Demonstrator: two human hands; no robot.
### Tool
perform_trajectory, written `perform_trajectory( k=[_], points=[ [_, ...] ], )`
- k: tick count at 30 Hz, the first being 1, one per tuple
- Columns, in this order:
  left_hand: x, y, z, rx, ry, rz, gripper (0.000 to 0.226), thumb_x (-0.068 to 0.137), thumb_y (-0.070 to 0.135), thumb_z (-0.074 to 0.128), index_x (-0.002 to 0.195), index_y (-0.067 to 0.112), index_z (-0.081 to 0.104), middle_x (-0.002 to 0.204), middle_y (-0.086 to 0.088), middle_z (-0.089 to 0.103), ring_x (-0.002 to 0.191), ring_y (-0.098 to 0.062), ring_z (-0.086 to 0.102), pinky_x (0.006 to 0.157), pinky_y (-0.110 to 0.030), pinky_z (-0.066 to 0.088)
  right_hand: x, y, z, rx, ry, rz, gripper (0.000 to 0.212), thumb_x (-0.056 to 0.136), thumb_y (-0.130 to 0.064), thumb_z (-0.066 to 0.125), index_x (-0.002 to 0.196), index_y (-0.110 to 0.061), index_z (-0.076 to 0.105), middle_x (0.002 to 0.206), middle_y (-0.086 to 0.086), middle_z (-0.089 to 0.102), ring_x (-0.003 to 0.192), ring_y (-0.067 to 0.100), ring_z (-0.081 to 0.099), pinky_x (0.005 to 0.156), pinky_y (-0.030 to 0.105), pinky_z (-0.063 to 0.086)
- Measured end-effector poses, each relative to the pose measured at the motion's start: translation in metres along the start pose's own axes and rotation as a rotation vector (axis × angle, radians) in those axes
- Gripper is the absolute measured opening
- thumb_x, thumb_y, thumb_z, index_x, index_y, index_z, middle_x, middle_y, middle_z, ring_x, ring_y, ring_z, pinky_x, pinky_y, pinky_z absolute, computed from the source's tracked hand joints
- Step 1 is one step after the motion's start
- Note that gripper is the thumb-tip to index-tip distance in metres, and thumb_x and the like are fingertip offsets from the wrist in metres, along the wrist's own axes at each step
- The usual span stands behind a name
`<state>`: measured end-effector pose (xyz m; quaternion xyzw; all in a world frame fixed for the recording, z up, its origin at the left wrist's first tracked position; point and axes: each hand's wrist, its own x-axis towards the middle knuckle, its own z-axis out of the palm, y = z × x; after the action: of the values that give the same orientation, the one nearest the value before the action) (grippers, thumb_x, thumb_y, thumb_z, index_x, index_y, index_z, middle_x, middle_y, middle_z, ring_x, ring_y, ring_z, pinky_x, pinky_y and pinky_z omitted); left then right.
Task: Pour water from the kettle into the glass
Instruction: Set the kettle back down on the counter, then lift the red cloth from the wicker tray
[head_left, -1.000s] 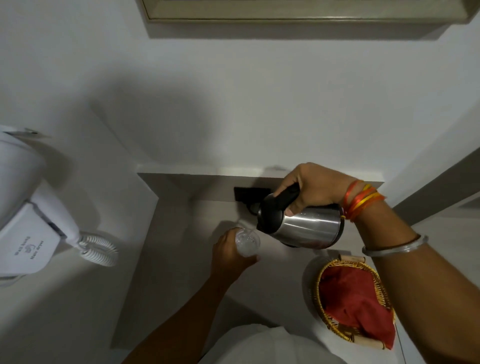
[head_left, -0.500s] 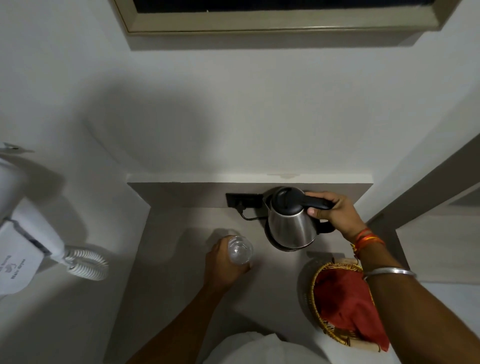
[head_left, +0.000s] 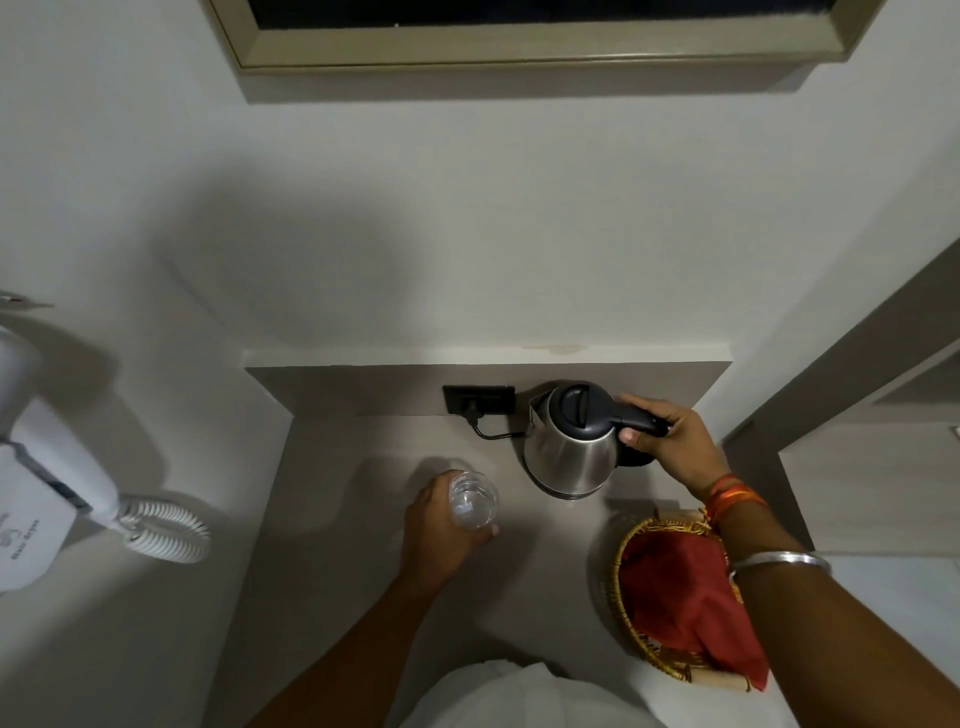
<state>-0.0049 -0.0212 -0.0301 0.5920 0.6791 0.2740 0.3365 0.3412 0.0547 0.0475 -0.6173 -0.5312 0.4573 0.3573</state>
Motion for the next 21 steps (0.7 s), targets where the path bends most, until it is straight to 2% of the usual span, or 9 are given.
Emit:
perform_trajectory(
  k=[2,4,6,9,12,14,16,18,21],
  points=[
    [-0.002,0.002,0.001,-0.010,-0.004,0.011,0.083,0.054,0.040,0.104,0.124,0.032,0.062,0.119,0.010,0.072,0.108,-0.012,0.070,0.088,-0.017,0.055,-0.008,0.007,0.005,-0.186,0.118,-0.013,0.067,0.080,-0.007,0.084,0.141,-0.023,0.060,0.125,0.008,0.058,0.114,0.016,0.054,0.108,0.035,0.042],
    [-0.004,0.002,0.000,-0.026,-0.001,0.018,0.082,0.055,0.041,0.103,0.125,0.034,0.061,0.120,0.010,0.071,0.108,-0.012,0.070,0.089,-0.017,0.055,-0.030,0.014,0.014,-0.302,0.311,0.037,0.071,0.080,-0.023,0.085,0.143,-0.032,0.052,0.132,0.005,0.049,0.124,0.021,0.045,0.108,0.042,0.039],
    [-0.005,0.002,-0.003,-0.032,0.014,0.036,0.082,0.055,0.047,0.100,0.125,0.035,0.060,0.120,0.010,0.071,0.108,-0.011,0.070,0.088,-0.018,0.057,-0.063,0.020,0.027,-0.337,0.461,0.140,0.063,0.082,-0.031,0.082,0.136,-0.027,0.050,0.139,0.009,0.047,0.131,0.030,0.044,0.110,0.052,0.042],
    [-0.008,0.000,-0.005,-0.036,0.045,0.077,0.080,0.054,0.057,0.092,0.124,0.041,0.056,0.119,0.011,0.070,0.107,-0.010,0.070,0.091,-0.022,0.059,-0.115,0.049,0.046,-0.636,0.424,0.350,0.066,0.082,-0.048,0.078,0.130,-0.015,0.045,0.135,0.018,0.049,0.127,0.040,0.046,0.106,0.062,0.042],
    [-0.012,-0.005,-0.007,-0.028,0.056,0.093,0.079,0.055,0.060,0.089,0.124,0.041,0.055,0.120,0.009,0.070,0.108,-0.014,0.070,0.095,-0.029,0.060,-0.151,0.079,0.059,-0.878,0.223,0.604,0.084,0.079,-0.069,0.066,0.139,-0.019,0.034,0.140,0.019,0.045,0.132,0.043,0.043,0.107,0.061,0.039],
    [-0.015,-0.007,-0.009,-0.022,0.050,0.083,0.078,0.054,0.059,0.089,0.123,0.041,0.056,0.119,0.008,0.071,0.107,-0.015,0.071,0.094,-0.031,0.060,-0.160,0.091,0.062,-0.910,0.129,0.637,0.079,0.082,-0.064,0.066,0.142,-0.026,0.033,0.142,0.015,0.043,0.134,0.042,0.041,0.107,0.059,0.040],
    [-0.018,-0.009,-0.012,-0.021,0.034,0.070,0.077,0.054,0.058,0.090,0.121,0.039,0.058,0.117,0.010,0.071,0.105,-0.013,0.071,0.091,-0.025,0.059,-0.159,0.095,0.058,-0.860,0.121,0.584,0.062,0.086,-0.042,0.071,0.139,-0.028,0.044,0.140,0.013,0.049,0.130,0.042,0.046,0.104,0.059,0.045],
    [-0.020,-0.012,-0.015,-0.006,0.012,0.060,0.077,0.055,0.054,0.095,0.122,0.032,0.063,0.117,0.010,0.072,0.105,-0.010,0.072,0.089,-0.018,0.057,-0.156,0.090,0.052,-0.709,0.211,0.484,0.044,0.084,-0.021,0.073,0.126,-0.024,0.060,0.130,0.013,0.060,0.116,0.039,0.057,0.094,0.054,0.054],
    [-0.022,-0.017,-0.024,0.014,0.015,0.073,0.078,0.056,0.047,0.101,0.123,0.027,0.068,0.117,0.011,0.074,0.105,-0.007,0.072,0.091,-0.022,0.059,-0.152,0.054,0.056,-0.565,0.423,0.267,0.029,0.084,-0.017,0.077,0.111,-0.019,0.066,0.110,0.005,0.066,0.091,0.028,0.062,0.073,0.039,0.054]
  ],
)
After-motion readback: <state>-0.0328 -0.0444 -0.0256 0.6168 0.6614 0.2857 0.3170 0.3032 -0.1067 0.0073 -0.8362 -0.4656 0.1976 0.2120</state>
